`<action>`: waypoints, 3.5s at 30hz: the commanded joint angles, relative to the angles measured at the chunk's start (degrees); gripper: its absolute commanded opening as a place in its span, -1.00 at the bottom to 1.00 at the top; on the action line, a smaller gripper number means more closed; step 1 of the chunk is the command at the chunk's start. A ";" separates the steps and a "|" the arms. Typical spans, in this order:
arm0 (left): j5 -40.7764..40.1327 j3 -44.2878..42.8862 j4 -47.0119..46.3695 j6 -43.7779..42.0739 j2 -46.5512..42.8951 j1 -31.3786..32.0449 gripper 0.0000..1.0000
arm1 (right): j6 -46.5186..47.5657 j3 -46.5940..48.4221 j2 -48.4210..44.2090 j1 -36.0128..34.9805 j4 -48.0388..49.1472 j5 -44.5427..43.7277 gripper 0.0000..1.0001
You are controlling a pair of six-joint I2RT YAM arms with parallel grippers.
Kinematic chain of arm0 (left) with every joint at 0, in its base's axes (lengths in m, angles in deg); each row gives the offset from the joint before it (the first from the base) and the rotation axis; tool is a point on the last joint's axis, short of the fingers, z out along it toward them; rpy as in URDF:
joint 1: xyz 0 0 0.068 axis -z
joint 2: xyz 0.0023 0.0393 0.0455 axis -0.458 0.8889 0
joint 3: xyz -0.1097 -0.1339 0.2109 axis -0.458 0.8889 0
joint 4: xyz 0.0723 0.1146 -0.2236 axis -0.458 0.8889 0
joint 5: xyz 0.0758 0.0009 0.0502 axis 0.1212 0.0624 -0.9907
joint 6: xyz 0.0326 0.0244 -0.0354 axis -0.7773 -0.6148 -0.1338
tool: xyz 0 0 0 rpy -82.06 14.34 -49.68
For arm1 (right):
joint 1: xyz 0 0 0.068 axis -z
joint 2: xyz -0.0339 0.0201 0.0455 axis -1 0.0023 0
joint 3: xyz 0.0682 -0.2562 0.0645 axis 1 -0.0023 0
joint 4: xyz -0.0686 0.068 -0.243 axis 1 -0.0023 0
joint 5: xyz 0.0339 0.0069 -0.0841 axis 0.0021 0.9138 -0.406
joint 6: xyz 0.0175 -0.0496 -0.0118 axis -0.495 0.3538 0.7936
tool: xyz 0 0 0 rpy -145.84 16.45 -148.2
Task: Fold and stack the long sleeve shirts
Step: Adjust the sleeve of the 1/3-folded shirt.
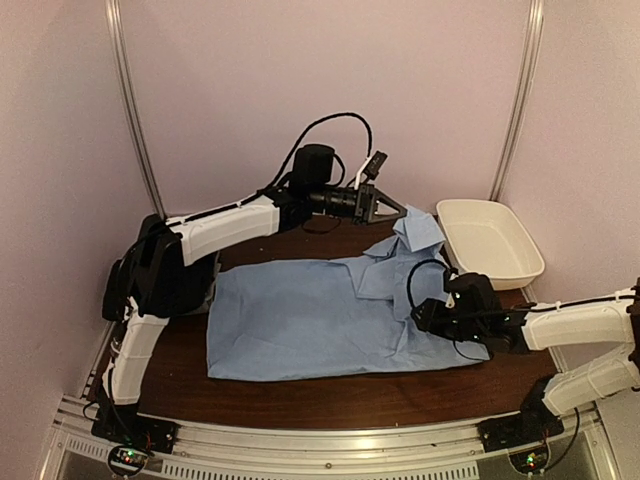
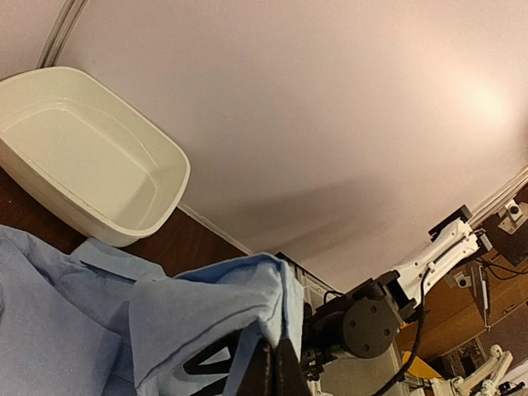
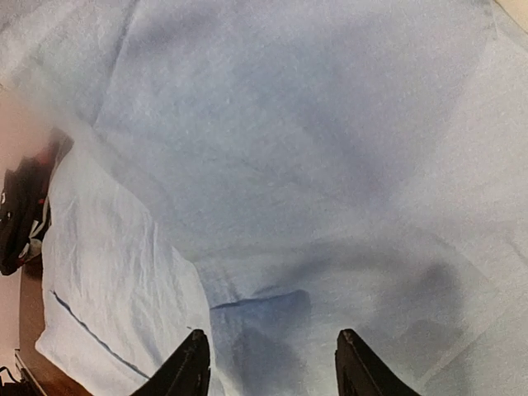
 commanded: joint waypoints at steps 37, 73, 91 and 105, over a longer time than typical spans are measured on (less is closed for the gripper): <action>0.27 13.50 4.31 -4.41 -11.64 0.23 -1.00 | 3.35 -3.34 -11.84 -4.56 -11.77 2.06 0.21; -1.05 57.94 31.75 -23.49 -39.40 -5.77 -1.00 | 7.07 9.96 -23.58 -4.57 -40.89 -1.09 0.15; 3.07 66.05 31.62 -22.31 -41.35 -14.95 -0.99 | 10.39 11.30 -13.20 -4.55 -36.44 -0.57 0.18; 3.32 68.53 20.57 -20.22 -33.40 -16.64 -0.14 | 11.82 9.57 -1.98 -4.00 -31.94 -3.63 0.18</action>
